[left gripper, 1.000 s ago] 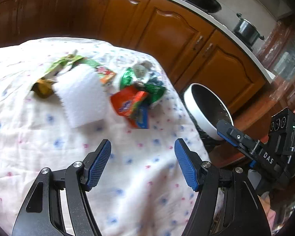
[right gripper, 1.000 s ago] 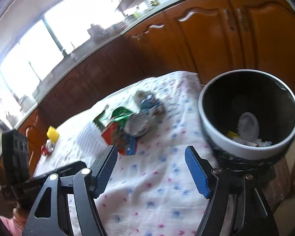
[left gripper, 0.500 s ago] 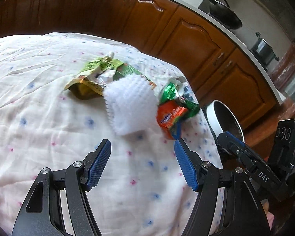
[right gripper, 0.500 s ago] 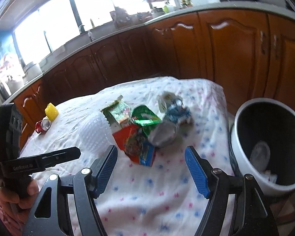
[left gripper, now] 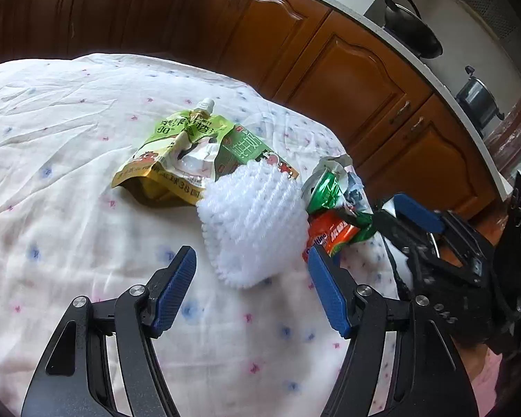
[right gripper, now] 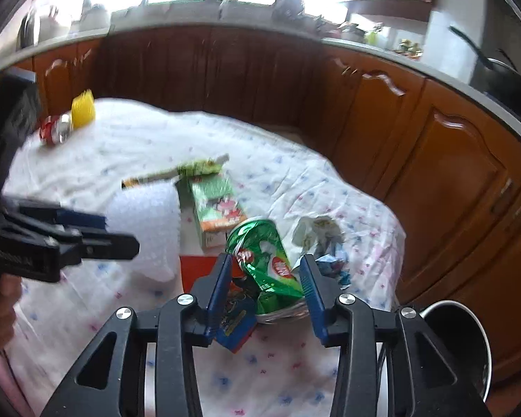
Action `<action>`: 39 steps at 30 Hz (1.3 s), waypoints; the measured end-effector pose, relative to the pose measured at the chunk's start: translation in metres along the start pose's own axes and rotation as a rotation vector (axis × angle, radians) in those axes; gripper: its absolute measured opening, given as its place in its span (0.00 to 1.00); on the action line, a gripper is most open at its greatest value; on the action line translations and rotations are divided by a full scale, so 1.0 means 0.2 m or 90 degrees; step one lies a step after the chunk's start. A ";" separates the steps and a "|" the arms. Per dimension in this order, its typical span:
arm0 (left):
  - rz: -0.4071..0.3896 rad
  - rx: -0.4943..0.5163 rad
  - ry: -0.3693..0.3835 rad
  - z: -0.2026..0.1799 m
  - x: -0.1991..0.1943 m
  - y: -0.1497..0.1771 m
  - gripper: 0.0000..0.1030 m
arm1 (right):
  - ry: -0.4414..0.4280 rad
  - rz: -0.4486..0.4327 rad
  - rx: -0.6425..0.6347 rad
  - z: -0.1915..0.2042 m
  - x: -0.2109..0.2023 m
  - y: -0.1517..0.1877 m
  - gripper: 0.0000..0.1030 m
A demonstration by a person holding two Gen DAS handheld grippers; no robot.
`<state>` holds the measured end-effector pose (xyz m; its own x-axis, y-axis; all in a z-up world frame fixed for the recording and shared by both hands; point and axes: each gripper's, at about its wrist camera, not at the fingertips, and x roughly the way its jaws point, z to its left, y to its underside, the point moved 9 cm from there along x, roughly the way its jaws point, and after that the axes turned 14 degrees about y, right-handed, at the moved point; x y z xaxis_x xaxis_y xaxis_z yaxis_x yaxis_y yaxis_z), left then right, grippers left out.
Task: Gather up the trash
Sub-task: 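Grasp the green can with the right tool while the left grasps the white foam net, then carry the can and foam net over the bin and open both tools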
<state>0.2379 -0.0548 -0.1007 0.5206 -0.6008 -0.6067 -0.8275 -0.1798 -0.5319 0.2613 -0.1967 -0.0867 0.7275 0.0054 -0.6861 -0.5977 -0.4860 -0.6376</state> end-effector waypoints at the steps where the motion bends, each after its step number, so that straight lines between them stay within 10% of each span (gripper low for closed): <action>1: 0.001 -0.001 0.000 0.00 0.01 0.00 0.66 | -0.009 0.012 -0.011 0.02 0.03 0.02 0.39; 6: 0.009 0.001 0.006 0.00 0.06 -0.01 0.64 | 0.001 0.051 -0.002 0.02 0.14 0.08 0.34; 13: 0.020 0.033 0.003 -0.03 0.08 0.00 0.17 | -0.025 0.035 0.139 -0.12 0.05 0.09 0.15; 25: -0.015 0.073 0.038 -0.23 -0.07 0.00 0.13 | -0.127 -0.014 0.356 -0.30 -0.26 0.16 0.14; 39: 0.018 0.151 0.103 -0.60 0.01 0.07 0.13 | -0.065 -0.013 0.473 -0.62 -0.42 0.45 0.15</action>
<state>0.2017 -0.1533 -0.0388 0.4418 -0.7225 -0.5318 -0.7595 0.0144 -0.6504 0.1876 -0.3495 -0.0436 0.7281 0.1071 -0.6771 -0.6804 0.2332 -0.6947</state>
